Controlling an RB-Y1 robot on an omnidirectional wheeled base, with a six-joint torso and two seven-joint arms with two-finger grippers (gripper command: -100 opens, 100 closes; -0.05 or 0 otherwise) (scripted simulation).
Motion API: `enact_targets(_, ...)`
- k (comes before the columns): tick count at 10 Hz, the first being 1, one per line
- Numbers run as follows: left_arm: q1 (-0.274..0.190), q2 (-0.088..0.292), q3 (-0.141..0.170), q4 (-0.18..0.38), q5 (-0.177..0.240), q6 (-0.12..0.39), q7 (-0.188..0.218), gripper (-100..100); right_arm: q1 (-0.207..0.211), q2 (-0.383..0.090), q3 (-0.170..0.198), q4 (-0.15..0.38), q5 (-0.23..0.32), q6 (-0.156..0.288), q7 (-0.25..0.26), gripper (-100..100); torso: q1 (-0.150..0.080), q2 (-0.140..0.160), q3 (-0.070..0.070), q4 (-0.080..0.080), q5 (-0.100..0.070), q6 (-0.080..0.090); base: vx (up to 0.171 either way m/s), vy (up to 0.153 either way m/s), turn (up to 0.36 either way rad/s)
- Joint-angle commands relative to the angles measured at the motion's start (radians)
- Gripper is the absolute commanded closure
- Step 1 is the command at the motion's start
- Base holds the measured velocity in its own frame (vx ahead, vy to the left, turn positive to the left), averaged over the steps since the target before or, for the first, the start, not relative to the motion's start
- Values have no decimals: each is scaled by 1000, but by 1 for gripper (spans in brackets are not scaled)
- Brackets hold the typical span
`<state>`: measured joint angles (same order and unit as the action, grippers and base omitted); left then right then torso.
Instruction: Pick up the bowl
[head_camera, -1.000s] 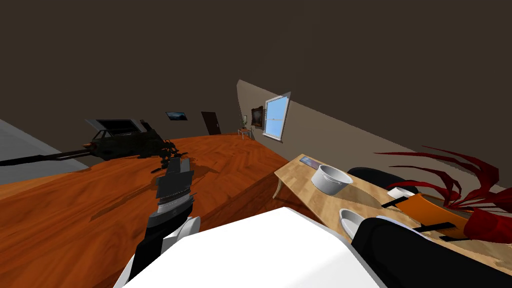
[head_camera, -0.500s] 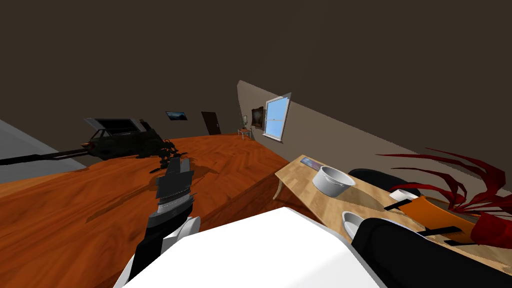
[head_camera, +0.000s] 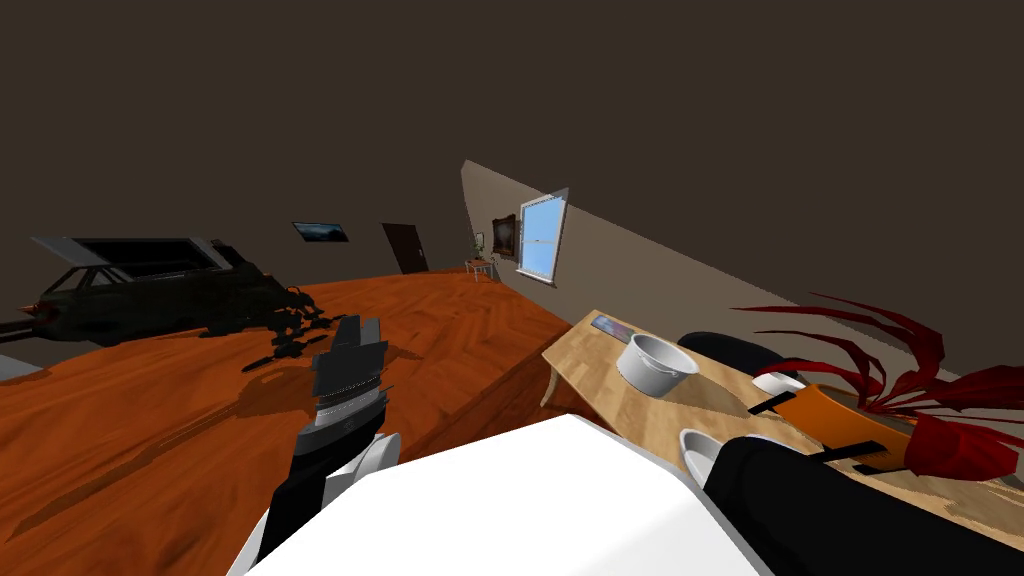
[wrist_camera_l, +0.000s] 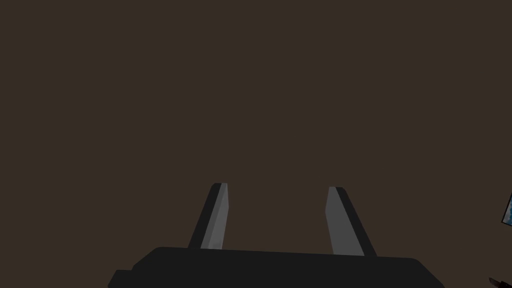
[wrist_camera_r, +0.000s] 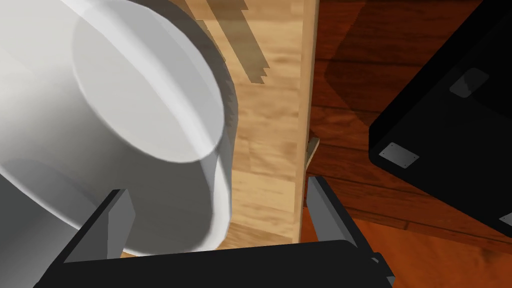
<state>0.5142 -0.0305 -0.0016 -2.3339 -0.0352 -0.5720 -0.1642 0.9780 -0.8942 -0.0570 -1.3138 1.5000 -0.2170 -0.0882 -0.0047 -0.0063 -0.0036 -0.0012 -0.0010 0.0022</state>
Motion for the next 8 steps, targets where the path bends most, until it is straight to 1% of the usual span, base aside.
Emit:
enact_targets(1, 0, 0, 0, 0, 0, 0, 0, 0, 0, 0, 0, 0, 0, 0, 0, -100, 0, 0, 0, 0, 0, 0, 89, -32, -38)
enact_targets(2, 0, 0, 0, 0, 0, 0, 0, 0, 1, 2, 0, -2, 2, 2, 4, 100, 2, 4, 2, 1, 1, -1, 14, -6, 12)
enact_targets(4, 0, 0, 0, 0, 0, 0, 0, 0, 1, 3, 0, -1, 1, 2, 3, 100, 4, 10, 5, 2, 1, -2, 3, -1, -6)
enact_targets(6, 0, 0, 0, 0, 0, 0, 0, 0, 1, 3, 0, -1, 1, 2, 2, 100, 5, 11, 6, 2, 2, -2, 0, 0, 0)
enact_targets(7, 0, 0, 0, 0, 0, 0, 0, 0, 1, 3, 0, -1, 1, 2, 1, 0, 5, 11, 6, 2, 2, -2, 0, 0, 0)
enact_targets(8, 0, 0, 0, 0, 0, 0, 0, 0, -2, -28, 1, 7, -13, -4, -27, 100, 5, 11, 6, 2, 2, -2, -102, 64, 219)
